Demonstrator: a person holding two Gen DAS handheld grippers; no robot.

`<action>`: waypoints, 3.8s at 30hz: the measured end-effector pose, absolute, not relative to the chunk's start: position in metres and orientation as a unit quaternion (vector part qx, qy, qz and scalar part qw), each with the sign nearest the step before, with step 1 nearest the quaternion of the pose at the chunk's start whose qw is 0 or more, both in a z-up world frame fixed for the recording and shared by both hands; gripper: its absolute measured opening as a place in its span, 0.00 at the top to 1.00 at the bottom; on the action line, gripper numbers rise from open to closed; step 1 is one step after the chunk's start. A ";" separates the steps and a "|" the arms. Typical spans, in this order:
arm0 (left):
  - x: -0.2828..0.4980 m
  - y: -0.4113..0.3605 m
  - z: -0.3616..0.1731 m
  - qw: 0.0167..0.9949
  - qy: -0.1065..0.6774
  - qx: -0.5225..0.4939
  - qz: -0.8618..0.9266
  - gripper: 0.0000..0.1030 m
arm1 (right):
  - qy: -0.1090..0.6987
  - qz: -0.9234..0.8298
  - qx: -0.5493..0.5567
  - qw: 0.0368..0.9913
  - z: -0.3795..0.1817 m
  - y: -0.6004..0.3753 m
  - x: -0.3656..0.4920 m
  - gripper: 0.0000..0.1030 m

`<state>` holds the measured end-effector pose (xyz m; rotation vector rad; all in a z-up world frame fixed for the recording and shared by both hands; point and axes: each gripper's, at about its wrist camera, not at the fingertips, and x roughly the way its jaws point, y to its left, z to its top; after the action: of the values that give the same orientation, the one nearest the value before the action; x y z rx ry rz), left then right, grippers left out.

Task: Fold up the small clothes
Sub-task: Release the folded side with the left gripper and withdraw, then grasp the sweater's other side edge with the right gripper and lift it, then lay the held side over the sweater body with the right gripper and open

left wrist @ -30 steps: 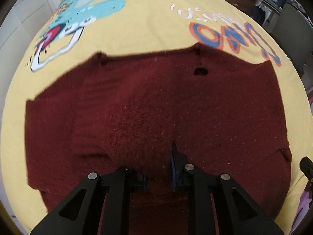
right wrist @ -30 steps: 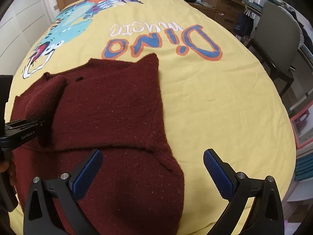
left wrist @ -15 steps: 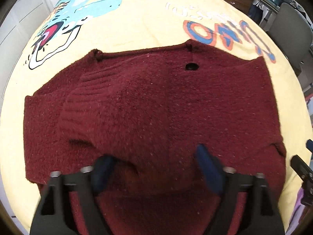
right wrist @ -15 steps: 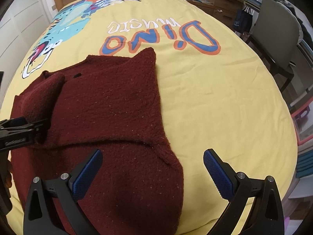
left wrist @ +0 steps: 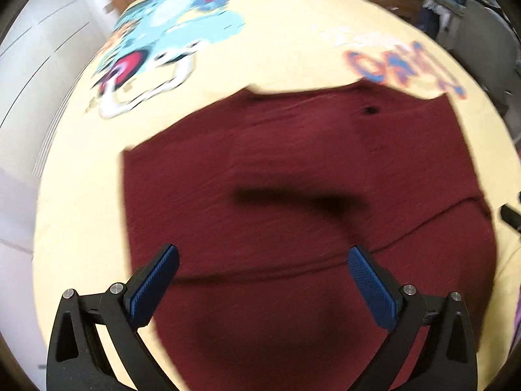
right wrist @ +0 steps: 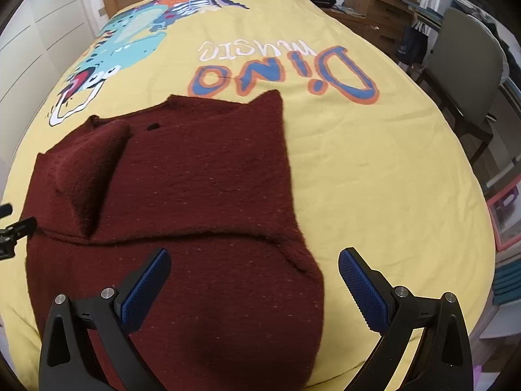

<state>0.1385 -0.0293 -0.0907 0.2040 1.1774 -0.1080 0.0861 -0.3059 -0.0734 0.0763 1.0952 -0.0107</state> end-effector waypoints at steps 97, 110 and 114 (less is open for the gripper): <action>0.159 0.078 -0.158 0.804 0.591 0.064 -0.021 0.87 | 0.625 0.037 0.122 0.770 -0.125 -0.269 0.199 0.33; 0.158 0.078 -0.156 0.803 0.593 0.062 -0.024 0.87 | 0.569 0.042 0.064 0.819 -0.110 -0.276 0.166 0.89; 0.160 0.072 -0.158 0.801 0.593 0.074 -0.021 0.87 | 0.576 0.036 0.079 0.813 -0.132 -0.279 0.168 0.89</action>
<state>0.1601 0.0722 -0.1579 0.1591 1.2713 -0.0444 0.1683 -0.2790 -0.1317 0.1697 1.2289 0.0763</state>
